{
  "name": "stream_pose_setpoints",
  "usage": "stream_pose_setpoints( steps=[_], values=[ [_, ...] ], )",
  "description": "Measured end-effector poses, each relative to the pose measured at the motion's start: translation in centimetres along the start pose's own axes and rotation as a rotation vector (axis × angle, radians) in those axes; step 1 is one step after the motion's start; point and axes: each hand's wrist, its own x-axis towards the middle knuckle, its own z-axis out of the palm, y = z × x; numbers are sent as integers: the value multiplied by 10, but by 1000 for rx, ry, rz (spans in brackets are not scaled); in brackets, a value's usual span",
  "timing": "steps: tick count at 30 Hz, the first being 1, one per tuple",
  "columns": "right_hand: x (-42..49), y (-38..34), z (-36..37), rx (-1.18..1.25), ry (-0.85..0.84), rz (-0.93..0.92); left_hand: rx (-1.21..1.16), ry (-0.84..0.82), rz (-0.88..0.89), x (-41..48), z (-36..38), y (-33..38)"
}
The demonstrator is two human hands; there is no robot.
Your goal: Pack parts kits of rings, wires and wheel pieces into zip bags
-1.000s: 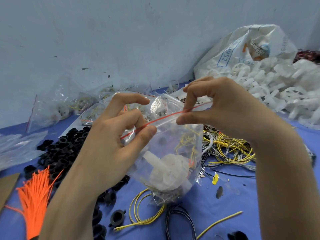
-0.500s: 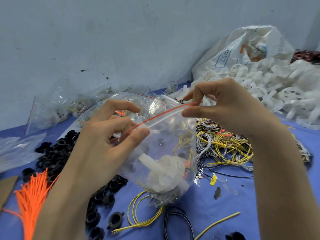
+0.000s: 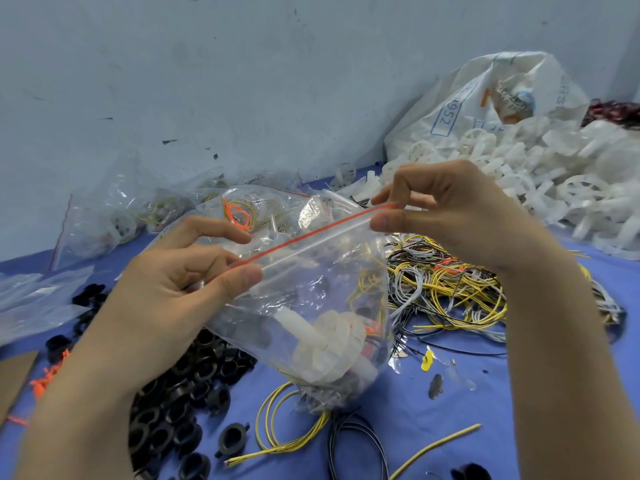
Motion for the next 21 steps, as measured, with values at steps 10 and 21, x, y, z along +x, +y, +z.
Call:
stream_pose_setpoints(
  steps=[10,21],
  values=[
    [0,-9,3,-59,-92,-14,-8,-18,42,3,6,16],
    [4,-16,17,-193,-82,-71,153,-26,-13,6,15,26]
  ],
)
